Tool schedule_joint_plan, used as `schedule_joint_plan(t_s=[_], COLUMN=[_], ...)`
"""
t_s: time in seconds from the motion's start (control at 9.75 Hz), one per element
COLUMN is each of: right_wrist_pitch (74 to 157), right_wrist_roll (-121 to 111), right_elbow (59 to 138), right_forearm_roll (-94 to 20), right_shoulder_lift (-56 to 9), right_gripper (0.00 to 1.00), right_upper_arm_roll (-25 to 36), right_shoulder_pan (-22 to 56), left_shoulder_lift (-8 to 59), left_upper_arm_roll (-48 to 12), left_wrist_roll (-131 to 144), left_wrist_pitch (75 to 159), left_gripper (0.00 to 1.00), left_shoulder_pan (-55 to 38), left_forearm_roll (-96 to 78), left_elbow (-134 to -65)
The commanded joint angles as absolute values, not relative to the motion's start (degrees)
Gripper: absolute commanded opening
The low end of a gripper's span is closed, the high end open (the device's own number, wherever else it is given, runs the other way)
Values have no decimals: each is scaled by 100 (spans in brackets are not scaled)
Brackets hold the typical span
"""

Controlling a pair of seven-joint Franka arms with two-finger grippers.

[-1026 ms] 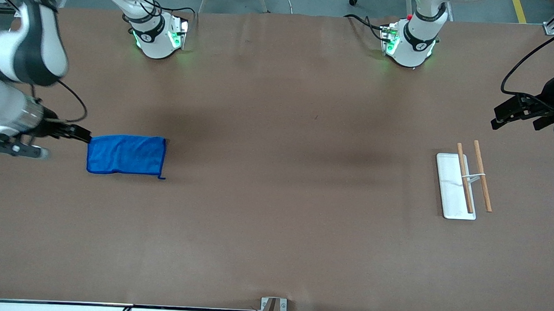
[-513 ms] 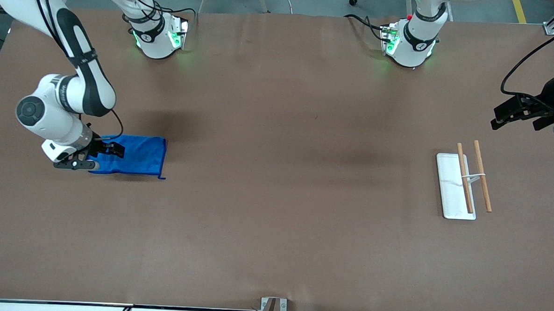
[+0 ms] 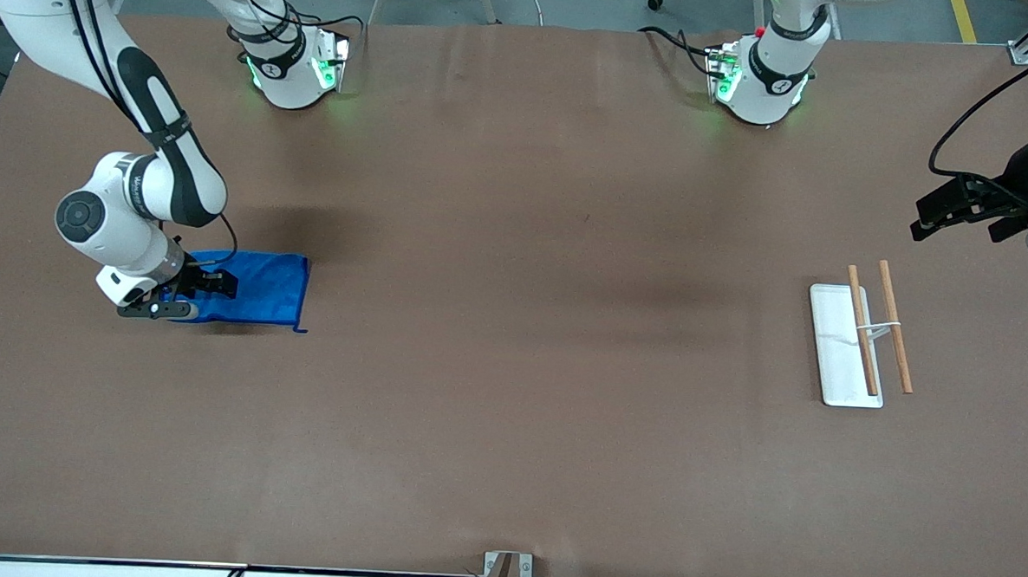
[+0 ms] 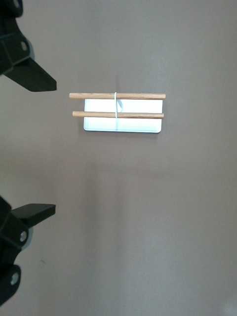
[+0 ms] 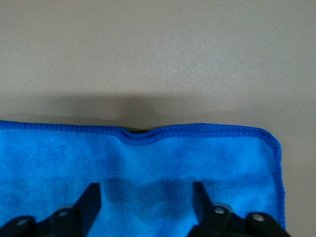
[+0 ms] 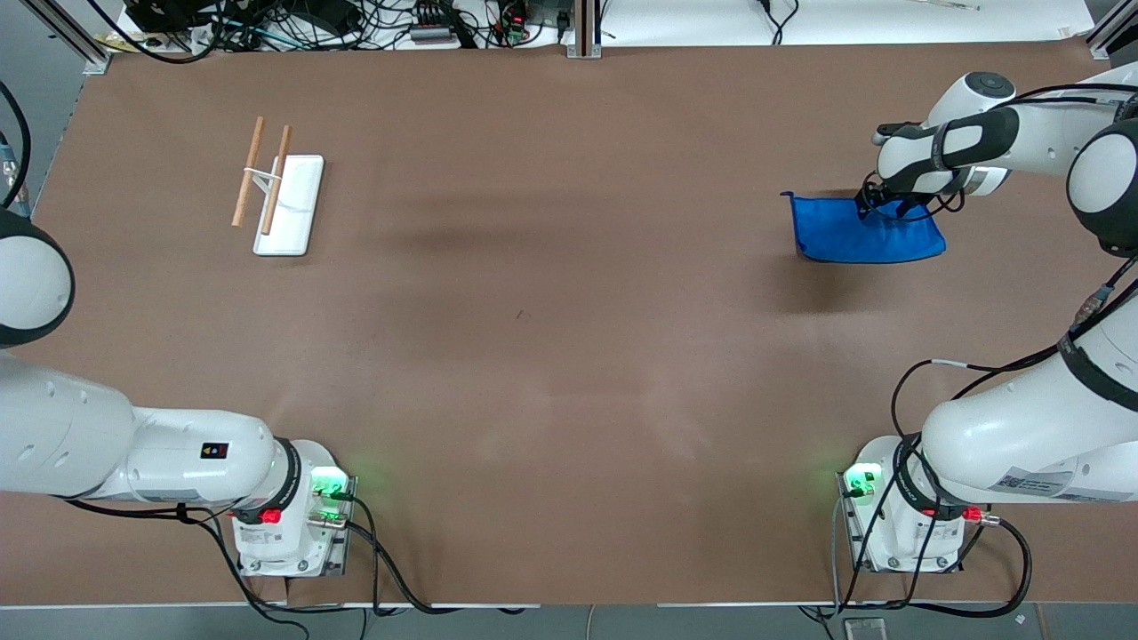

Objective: Right arm passes towel to left arm to hang
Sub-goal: 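Reach the right gripper down to the blue towel's edge, then grasp the towel edge with the right gripper and lift it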

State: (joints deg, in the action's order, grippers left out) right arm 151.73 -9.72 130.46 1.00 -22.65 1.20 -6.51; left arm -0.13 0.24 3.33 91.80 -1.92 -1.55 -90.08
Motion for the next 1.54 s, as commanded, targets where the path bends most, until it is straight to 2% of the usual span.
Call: schedule_joint_plan(t_s=[0.0,0.21,0.31,0.41,0.51,0.72,0.92,1.03,1.13,1.44], right_wrist_pitch=[15267,15145,14865,14358,13517,11961,10466,10172,10108,10526], right_wrist_roll=[-1046,-1107,-1099,-1099,-1046,-924,172,402,700,2770], right_elbow=[13148,13122,13000,12703,12222,11080,9841,9539,9527,9046], right_forearm_roll=[114,114,114,114,79,-533,-554,-728,-1382,-1722], right_shoulder_lift=[-2276,-2276,-2268,-2259,-2241,-2145,-2136,-2127,-2031,-2021], right_gripper=[64,13,4,1,1,1,1,1,1,1], right_upper_arm_roll=[70,70,70,70,53,61,44,-43,-279,-1490], right_shoulder_pan=[-712,-729,-712,-695,-686,-598,-196,-63,-35,157], left_shoulder_lift=[88,97,97,97,97,97,97,97,97,105], left_upper_arm_roll=[18,18,18,18,18,18,9,17,9,17], left_wrist_roll=[211,211,211,211,211,211,202,202,167,-272], left_wrist_pitch=[9158,9158,9158,9158,9158,9158,9158,9158,9158,9141], left_gripper=[100,100,100,100,100,100,100,100,100,100], left_shoulder_pan=[-158,-158,-158,-158,-158,-193,-211,-185,-150,-167], left_forearm_roll=[-229,-229,-220,-220,-220,-211,-220,-211,-220,-351], left_elbow=[-9053,-9053,-9053,-9053,-9053,-9053,-9053,-9053,-9053,-9096])
